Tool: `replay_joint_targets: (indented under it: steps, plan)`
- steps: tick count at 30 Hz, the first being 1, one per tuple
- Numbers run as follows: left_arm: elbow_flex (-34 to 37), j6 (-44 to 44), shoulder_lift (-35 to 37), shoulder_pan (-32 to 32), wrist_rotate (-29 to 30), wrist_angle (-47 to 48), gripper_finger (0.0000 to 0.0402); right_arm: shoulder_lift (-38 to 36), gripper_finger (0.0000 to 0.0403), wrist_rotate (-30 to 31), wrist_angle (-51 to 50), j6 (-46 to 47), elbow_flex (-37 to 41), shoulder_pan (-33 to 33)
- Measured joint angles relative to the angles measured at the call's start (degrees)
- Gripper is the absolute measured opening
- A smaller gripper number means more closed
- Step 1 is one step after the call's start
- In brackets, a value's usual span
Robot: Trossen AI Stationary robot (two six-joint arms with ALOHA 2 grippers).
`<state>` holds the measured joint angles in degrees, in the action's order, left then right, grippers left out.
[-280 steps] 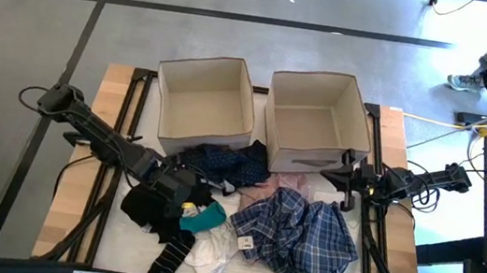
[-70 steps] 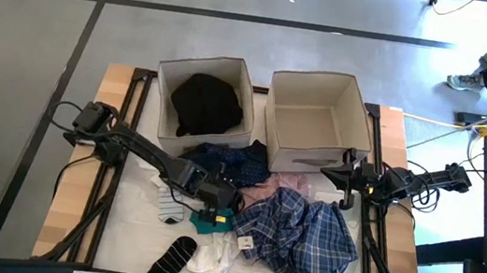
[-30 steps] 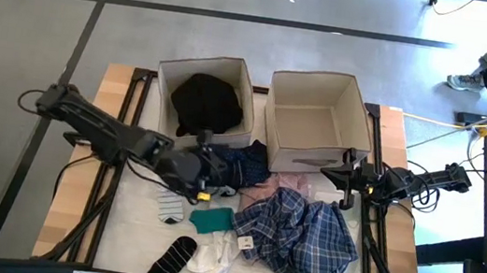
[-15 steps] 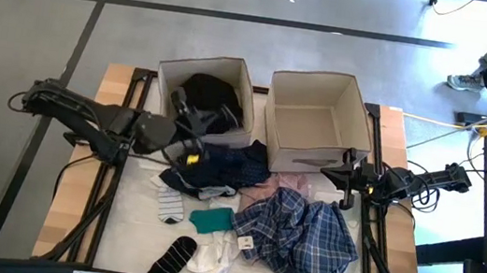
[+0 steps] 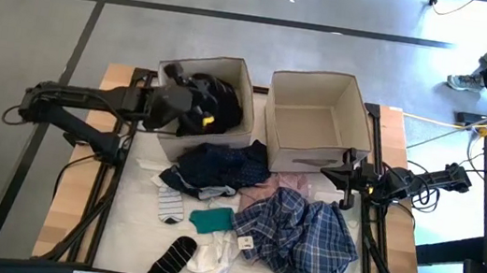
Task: Sort clothes
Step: Put the black sock into the left laundry organizer
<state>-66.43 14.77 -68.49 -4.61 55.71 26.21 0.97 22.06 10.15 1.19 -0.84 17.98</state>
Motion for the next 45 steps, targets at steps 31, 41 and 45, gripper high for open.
replay_joint_targets:
  steps: [31,41,45]
  plan:
    - [2.4,-9.1,0.0,-10.5,-5.8,9.5,0.0111,0.0,0.0012,0.0,-0.1,0.0,0.0,0.0]
    - [0.8,-11.9,0.0,0.6,-5.8,8.9,0.0129,0.0,0.0012,0.0,-0.1,-0.2,0.0,0.0]
    - [0.3,-14.0,0.0,7.7,-5.9,8.4,0.0129,0.0,0.0012,0.0,-0.1,-0.2,0.0,0.0]
